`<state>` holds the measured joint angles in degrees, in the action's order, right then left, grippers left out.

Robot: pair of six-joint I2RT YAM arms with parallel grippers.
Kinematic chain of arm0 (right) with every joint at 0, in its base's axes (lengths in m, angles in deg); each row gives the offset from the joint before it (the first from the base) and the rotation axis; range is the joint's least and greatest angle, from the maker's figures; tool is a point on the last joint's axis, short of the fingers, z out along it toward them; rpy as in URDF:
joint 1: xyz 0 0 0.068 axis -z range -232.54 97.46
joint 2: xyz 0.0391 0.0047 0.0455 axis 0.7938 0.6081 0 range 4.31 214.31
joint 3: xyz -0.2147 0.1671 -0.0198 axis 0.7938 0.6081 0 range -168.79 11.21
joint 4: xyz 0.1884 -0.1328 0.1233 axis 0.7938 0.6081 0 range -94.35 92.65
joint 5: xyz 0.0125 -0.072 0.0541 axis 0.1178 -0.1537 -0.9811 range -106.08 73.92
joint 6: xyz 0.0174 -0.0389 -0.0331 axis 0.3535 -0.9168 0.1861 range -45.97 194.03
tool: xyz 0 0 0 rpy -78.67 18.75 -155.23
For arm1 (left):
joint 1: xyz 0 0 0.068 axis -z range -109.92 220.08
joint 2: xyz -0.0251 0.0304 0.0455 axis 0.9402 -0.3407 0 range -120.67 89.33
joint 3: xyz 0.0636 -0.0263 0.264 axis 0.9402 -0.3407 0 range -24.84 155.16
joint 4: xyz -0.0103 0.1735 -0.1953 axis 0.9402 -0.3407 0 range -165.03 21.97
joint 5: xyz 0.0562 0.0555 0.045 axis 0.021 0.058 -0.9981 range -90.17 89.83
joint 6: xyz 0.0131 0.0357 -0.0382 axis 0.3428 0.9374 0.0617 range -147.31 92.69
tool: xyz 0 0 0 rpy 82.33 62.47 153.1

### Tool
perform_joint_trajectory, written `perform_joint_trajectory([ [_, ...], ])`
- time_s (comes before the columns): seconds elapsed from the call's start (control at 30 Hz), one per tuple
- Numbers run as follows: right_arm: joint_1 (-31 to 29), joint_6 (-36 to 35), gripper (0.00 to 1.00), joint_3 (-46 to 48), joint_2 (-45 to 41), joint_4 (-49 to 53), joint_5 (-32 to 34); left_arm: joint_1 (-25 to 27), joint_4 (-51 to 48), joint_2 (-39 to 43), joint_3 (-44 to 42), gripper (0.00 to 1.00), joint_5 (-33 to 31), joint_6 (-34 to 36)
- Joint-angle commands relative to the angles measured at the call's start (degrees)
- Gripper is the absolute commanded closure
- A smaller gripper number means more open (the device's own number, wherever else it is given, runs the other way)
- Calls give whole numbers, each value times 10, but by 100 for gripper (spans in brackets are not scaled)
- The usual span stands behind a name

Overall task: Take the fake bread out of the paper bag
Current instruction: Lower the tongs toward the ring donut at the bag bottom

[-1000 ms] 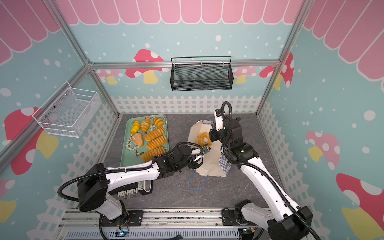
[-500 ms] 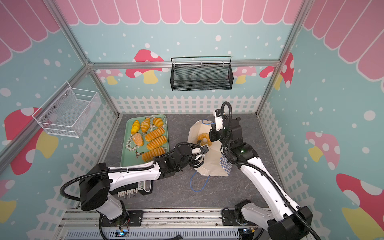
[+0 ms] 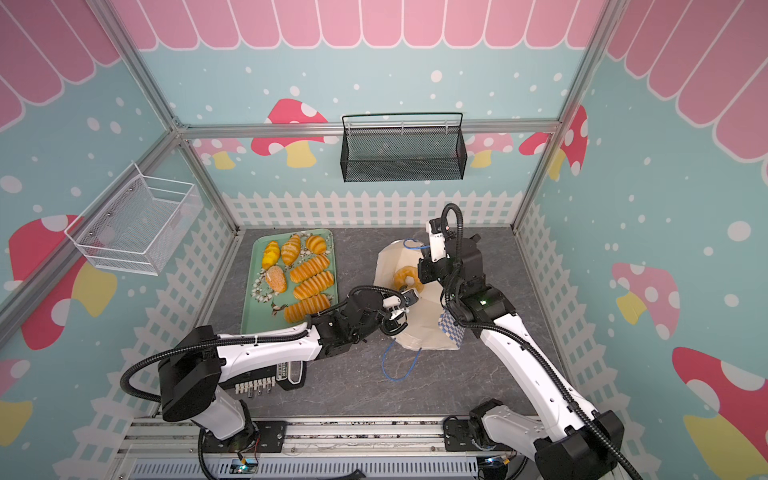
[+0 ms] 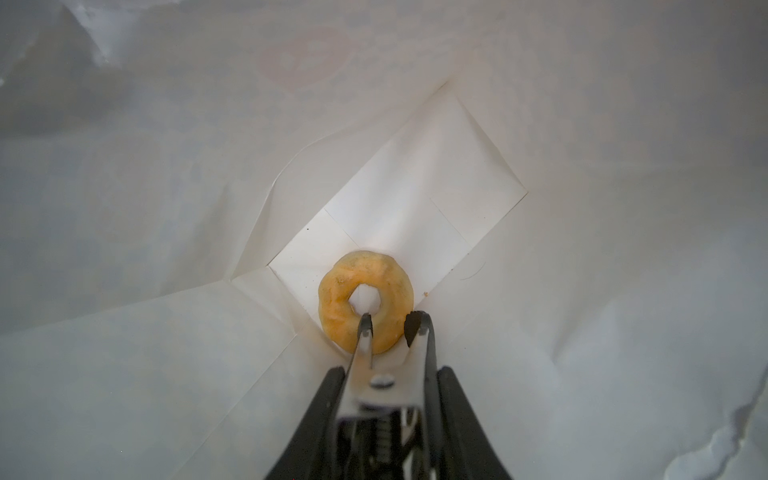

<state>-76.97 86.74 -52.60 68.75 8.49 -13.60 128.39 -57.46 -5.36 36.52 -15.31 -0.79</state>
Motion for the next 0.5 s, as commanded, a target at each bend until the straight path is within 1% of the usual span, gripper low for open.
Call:
perform_joint_trajectory([
  [0.0,1,7,100,10,-4,-13,-2,3,17,24,-23,71,-1,-21],
  [0.07,1,8,100,12,-4,-15,-2,2,9,31,-38,69,-5,-31],
  [0.2,1,9,100,12,-4,-18,-5,2,-32,45,-51,64,-19,-82],
  [0.33,1,8,100,11,-5,-18,-6,1,-103,63,-36,60,-24,-114],
  [0.47,1,11,100,12,-5,-22,-10,-4,-183,54,-1,59,-24,-148],
])
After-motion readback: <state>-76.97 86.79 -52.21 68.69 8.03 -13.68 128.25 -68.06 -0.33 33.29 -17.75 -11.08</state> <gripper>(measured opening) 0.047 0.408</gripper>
